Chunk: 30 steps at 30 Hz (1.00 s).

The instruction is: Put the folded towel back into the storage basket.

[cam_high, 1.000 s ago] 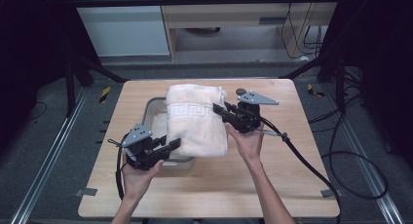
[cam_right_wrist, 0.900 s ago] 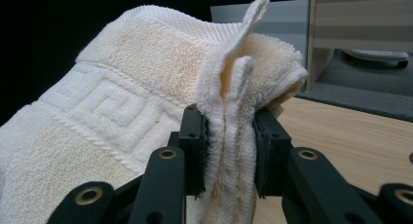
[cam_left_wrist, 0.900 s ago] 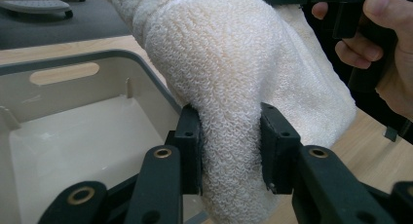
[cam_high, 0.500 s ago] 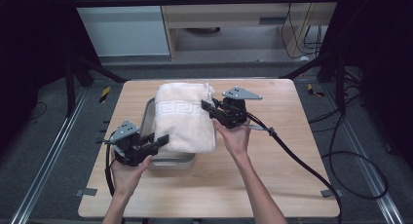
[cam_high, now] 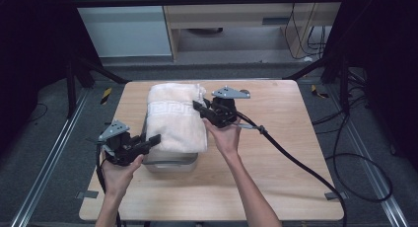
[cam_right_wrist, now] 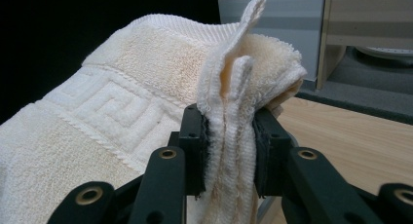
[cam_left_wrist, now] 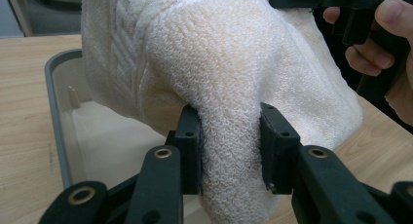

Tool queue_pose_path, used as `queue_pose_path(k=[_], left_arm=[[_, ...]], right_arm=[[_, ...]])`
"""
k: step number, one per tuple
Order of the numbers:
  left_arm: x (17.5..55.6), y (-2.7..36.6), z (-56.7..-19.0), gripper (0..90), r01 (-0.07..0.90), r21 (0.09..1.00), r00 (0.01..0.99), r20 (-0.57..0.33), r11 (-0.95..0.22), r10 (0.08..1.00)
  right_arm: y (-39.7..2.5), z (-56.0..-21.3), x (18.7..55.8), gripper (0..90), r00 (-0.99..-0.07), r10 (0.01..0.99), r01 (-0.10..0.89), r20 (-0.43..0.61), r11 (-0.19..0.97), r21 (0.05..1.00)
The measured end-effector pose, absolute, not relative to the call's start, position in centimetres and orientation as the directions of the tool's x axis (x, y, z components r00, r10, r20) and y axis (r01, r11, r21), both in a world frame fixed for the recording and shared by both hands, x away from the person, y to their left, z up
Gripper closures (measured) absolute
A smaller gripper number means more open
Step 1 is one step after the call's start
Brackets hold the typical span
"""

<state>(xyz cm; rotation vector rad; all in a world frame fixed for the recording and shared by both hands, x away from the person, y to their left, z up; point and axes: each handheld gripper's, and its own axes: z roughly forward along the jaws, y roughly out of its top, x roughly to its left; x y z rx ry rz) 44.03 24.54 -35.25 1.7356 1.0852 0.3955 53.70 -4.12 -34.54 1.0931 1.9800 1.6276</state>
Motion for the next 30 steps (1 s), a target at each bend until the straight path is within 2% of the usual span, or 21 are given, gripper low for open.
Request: queue_pose_path(k=[30], left_arm=[[46.2, 26.3, -38.5, 65.1, 0.568, 0.814, 0.463, -0.197, -0.119, 0.864]], right_arm=[[-0.6, -38.5, 55.7, 70.3, -0.614, 0.766, 0.387, 0.193, 0.078, 0.919]])
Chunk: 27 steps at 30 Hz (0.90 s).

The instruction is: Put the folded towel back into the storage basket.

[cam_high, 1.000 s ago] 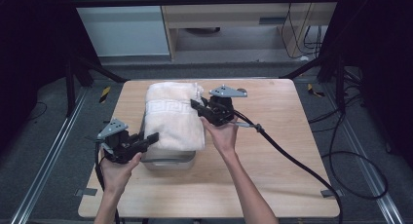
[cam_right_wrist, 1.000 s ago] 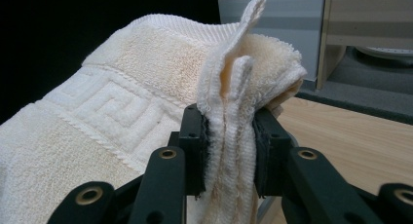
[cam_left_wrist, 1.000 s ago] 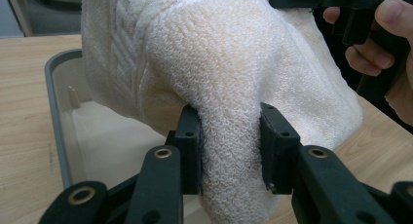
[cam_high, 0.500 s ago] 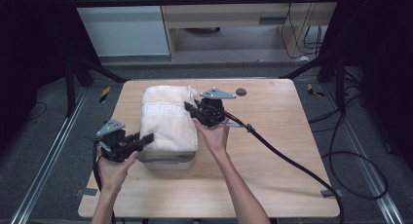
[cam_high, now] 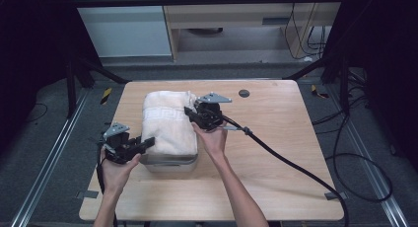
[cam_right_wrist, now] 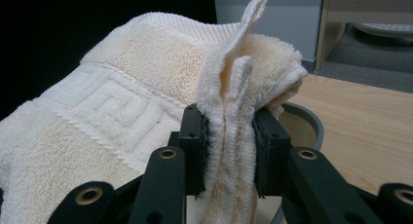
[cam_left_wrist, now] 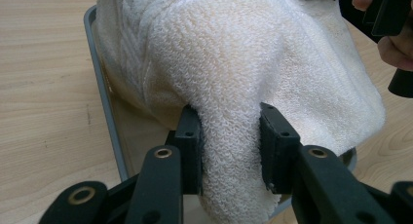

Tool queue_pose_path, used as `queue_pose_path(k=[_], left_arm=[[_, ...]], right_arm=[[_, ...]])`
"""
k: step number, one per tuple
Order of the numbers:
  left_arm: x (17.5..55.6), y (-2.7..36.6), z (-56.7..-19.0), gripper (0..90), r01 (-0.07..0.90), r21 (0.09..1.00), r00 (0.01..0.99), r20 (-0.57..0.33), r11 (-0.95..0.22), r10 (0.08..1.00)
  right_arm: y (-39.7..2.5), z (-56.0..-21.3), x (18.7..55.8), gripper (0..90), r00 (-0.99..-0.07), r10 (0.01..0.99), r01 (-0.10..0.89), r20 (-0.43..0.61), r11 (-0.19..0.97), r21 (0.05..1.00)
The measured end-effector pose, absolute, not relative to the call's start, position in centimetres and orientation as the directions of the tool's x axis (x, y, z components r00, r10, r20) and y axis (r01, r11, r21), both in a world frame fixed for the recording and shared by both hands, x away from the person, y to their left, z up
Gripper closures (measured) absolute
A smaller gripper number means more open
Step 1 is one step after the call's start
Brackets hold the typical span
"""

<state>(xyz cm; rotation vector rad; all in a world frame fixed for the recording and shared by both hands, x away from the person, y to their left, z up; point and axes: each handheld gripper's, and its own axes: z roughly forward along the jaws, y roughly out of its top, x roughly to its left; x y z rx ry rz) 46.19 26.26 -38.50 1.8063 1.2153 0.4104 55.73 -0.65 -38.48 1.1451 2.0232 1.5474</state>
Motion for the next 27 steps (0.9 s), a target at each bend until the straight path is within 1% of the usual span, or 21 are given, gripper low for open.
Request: queue_pose_path(k=[16, 27], left_arm=[[47.0, 26.6, -40.0, 65.1, 0.602, 0.787, 0.432, -0.181, -0.133, 0.883], [47.7, 26.2, -41.6, 65.0, 0.633, 0.756, 0.421, -0.157, -0.165, 0.893]], right_arm=[[0.3, -40.5, 56.5, 70.2, -0.601, 0.770, 0.426, 0.214, 0.082, 0.901], [0.8, -41.9, 56.7, 70.1, -0.588, 0.786, 0.444, 0.192, 0.115, 0.889]])
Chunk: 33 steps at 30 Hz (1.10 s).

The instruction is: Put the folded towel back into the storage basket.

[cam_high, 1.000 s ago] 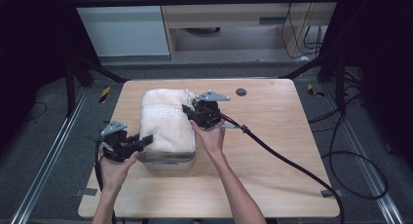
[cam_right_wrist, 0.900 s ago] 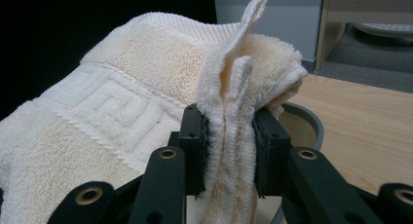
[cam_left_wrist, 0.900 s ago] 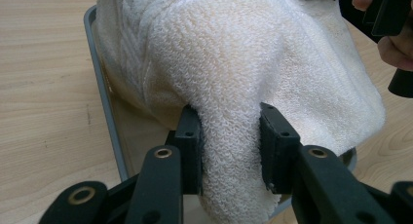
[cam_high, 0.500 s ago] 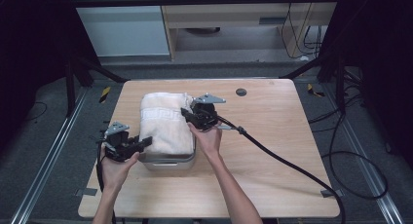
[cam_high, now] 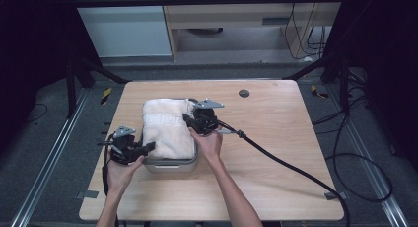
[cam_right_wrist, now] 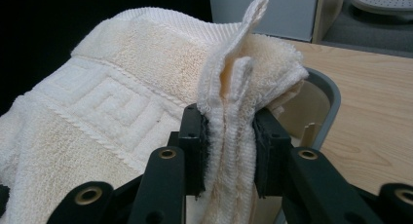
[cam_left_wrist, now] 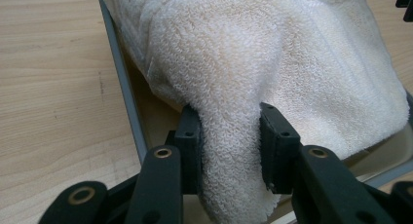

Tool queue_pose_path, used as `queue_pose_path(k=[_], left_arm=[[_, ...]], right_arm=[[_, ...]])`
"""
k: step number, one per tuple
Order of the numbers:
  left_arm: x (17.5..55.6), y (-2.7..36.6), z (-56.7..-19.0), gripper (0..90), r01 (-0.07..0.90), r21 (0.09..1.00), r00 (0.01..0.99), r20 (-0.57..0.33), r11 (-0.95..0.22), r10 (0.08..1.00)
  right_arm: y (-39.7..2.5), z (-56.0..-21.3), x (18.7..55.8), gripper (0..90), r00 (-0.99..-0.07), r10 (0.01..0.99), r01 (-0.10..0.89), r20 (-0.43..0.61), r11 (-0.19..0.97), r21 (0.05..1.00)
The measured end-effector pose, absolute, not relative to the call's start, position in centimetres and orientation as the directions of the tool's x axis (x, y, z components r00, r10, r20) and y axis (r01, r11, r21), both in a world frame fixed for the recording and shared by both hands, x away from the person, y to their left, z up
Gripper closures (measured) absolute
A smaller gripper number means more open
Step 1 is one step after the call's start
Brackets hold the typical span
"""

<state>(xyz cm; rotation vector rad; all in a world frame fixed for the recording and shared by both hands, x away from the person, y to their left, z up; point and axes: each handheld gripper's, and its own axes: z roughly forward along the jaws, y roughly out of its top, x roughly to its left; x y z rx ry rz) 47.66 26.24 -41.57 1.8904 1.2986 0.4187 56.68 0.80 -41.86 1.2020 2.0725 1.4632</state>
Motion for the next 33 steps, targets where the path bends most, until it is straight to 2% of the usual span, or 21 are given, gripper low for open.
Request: queue_pose_path(k=[21, 26, 31, 33], left_arm=[[48.5, 25.7, -43.2, 63.9, 0.678, 0.706, 0.409, -0.135, -0.202, 0.902], [48.6, 25.9, -43.3, 58.7, 0.676, 0.714, 0.397, -0.143, -0.184, 0.906], [48.3, 26.0, -42.5, 53.0, 0.646, 0.743, 0.391, -0.126, -0.175, 0.912], [48.0, 26.2, -41.9, 53.5, 0.622, 0.768, 0.392, -0.134, -0.155, 0.910]], right_arm=[[1.4, -43.3, 56.3, 68.4, -0.561, 0.816, 0.463, 0.138, 0.171, 0.870], [1.5, -43.6, 56.2, 64.2, -0.553, 0.828, 0.450, 0.097, 0.198, 0.871], [1.4, -43.4, 56.1, 56.0, -0.536, 0.843, 0.415, 0.041, 0.222, 0.882], [1.3, -43.1, 56.0, 55.1, -0.539, 0.842, 0.393, 0.032, 0.218, 0.893]])
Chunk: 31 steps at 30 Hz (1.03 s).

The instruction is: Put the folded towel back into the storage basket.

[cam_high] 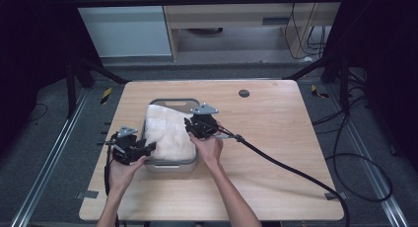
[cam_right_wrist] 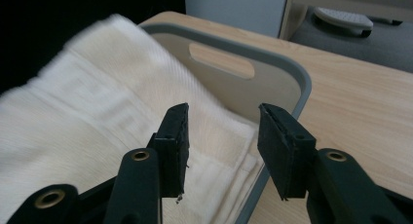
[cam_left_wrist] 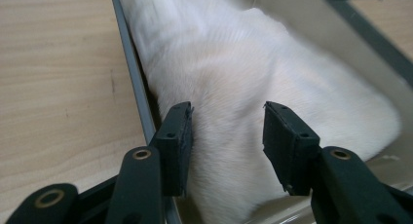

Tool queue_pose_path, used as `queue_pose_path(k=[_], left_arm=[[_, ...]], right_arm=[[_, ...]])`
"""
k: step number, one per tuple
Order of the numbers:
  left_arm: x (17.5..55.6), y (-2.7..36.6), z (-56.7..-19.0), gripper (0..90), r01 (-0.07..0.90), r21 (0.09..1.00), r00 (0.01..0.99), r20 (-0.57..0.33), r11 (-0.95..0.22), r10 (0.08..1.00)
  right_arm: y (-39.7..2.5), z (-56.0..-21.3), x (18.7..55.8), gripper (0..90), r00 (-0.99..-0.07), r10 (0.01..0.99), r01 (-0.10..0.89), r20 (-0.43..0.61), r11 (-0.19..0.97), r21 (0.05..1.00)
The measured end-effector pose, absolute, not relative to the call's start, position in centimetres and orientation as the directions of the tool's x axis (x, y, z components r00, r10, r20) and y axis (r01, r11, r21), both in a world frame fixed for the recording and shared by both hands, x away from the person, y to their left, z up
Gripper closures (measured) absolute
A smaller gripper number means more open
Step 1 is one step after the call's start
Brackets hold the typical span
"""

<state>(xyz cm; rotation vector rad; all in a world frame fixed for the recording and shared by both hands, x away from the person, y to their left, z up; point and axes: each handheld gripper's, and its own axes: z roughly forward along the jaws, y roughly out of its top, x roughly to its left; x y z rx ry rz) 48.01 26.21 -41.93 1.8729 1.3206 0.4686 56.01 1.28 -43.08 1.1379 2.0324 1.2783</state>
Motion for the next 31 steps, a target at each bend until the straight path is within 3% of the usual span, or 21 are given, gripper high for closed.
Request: queue_pose_path(k=[8, 14, 21, 31], left_arm=[[46.8, 27.0, -39.7, 53.5, 0.530, 0.840, 0.376, -0.110, -0.117, 0.920], [46.1, 27.5, -38.7, 48.1, 0.470, 0.877, 0.368, -0.089, -0.103, 0.925], [46.0, 27.2, -38.6, 37.5, 0.448, 0.885, 0.376, -0.059, -0.125, 0.925], [46.1, 26.7, -39.4, 28.9, 0.451, 0.880, 0.387, -0.038, -0.153, 0.921]], right_arm=[[0.2, -41.4, 55.5, 53.0, -0.543, 0.838, 0.356, 0.048, 0.178, 0.917], [-2.5, -39.9, 54.9, 42.6, -0.541, 0.839, 0.336, 0.055, 0.156, 0.929], [-7.6, -38.7, 53.6, 25.4, -0.546, 0.834, 0.337, 0.084, 0.127, 0.933], [-16.6, -39.3, 50.6, 18.4, -0.511, 0.852, 0.335, 0.116, 0.074, 0.939]])
